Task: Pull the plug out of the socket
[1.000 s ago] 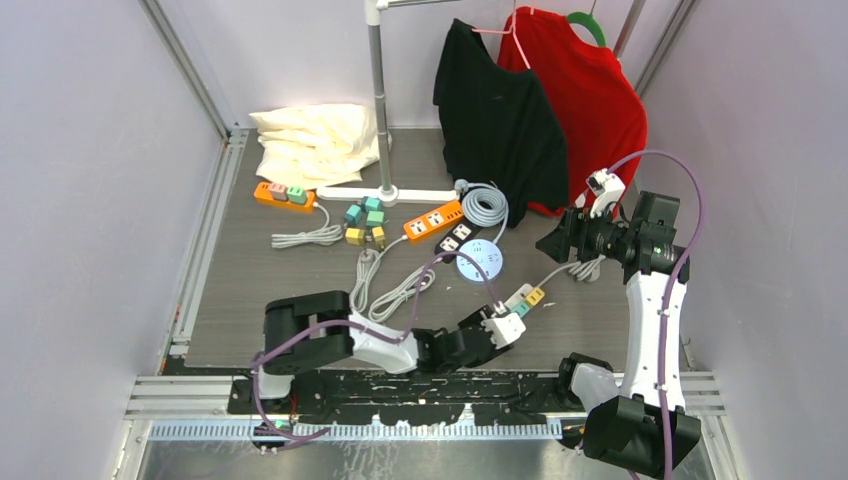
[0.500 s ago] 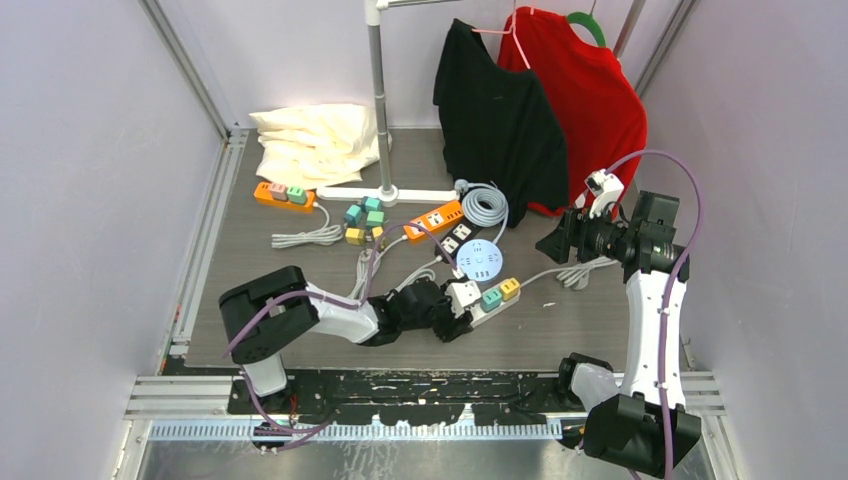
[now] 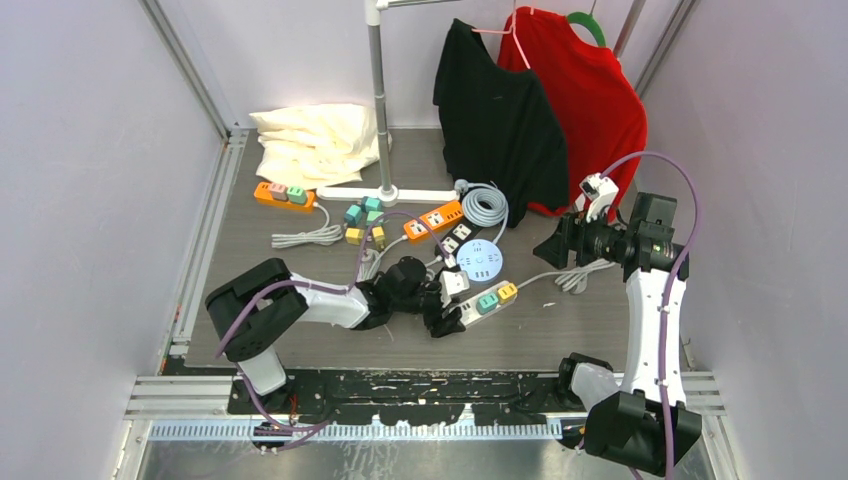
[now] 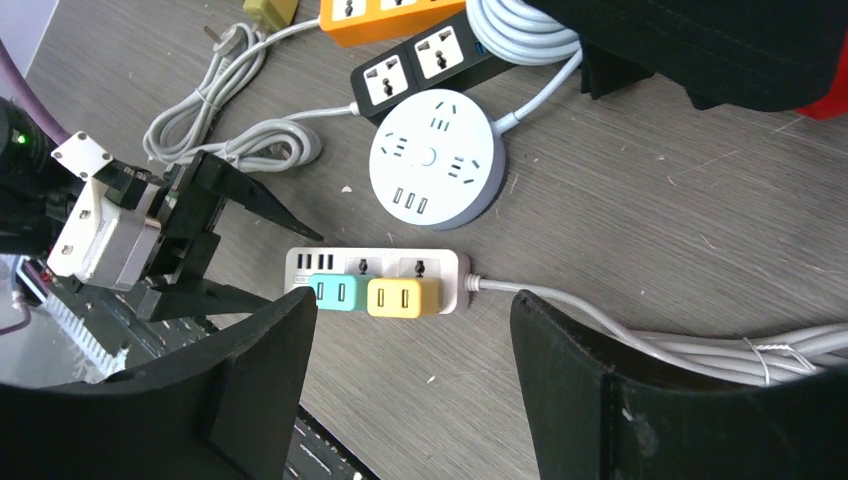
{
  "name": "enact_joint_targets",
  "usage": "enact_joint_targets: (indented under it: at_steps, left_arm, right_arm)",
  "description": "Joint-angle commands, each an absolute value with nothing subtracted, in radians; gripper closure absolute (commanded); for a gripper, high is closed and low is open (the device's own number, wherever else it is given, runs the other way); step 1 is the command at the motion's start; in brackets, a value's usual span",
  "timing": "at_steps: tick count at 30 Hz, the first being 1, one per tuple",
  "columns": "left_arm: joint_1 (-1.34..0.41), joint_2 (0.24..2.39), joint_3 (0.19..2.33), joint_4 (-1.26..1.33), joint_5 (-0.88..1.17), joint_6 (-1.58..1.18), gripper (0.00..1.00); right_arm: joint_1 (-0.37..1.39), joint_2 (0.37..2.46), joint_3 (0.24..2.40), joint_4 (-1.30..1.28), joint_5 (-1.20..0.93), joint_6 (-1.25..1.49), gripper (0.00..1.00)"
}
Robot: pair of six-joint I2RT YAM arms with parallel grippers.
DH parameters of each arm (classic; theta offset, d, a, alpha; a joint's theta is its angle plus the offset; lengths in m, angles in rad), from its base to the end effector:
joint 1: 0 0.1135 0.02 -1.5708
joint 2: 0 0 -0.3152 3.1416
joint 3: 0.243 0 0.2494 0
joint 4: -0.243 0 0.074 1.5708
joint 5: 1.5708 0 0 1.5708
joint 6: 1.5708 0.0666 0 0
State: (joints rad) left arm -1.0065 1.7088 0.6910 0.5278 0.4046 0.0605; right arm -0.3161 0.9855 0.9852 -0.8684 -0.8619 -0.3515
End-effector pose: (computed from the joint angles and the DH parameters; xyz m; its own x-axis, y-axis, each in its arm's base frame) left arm 0.1709 -0.3190 0.1876 -0.1930 0.4089 -0.8919 0.9760 0.1737 -0.1316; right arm 0.1714 -0.0029 0.3466 -0.5905 -0.0427 -0.8059 -0.4973 0.8057 0.3218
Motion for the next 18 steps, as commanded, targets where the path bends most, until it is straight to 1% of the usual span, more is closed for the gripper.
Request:
enact_joint_targets:
  at_steps: [1,6,8,9,12,13,14,16,17,18]
  left_arm:
    - [-1.010,1.679,0.710,0.600,0.479,0.105,0.29]
    - [-1.009,1.643,0.674,0.628,0.461,0.134,0.25]
    - [-1.011,1.614,0.649,0.668,0.447,0.125,0.24]
    - [-1.013,1.597,0.634,0.694,0.429,0.117,0.23]
    - [-1.034,1.563,0.615,0.755,0.337,0.088,0.21]
    - [-1.045,1.559,0.617,0.756,0.300,0.083,0.20]
    - [-1.056,1.558,0.620,0.755,0.267,0.074,0.20]
    - [-1.071,1.568,0.623,0.765,0.226,0.053,0.19]
    - [-1.079,1.581,0.621,0.777,0.206,0.048,0.19]
    - [-1.086,1.600,0.617,0.798,0.196,0.047,0.19]
  right_arm:
    - [-0.319,0.987,0.997,-0.893,-0.922,-0.428,0.24]
    - [-0.311,1.001,0.996,-0.923,-0.950,-0.505,0.24]
    - [-0.298,1.009,0.998,-0.959,-0.966,-0.585,0.24]
    - [-0.285,1.016,1.001,-0.991,-0.977,-0.655,0.22]
    - [-0.237,1.060,1.005,-1.130,-1.018,-0.922,0.15]
    - [-0.210,1.081,1.008,-1.193,-1.028,-1.036,0.06]
    - [-0.181,1.112,1.013,-1.278,-1.035,-1.184,0.01]
    - [-0.129,1.167,1.018,-1.470,-1.046,-1.549,0.00]
    - [-0.111,1.190,1.019,-1.534,-1.048,-1.697,0.00]
    - [-0.094,1.214,1.021,-1.569,-1.052,-1.781,0.00]
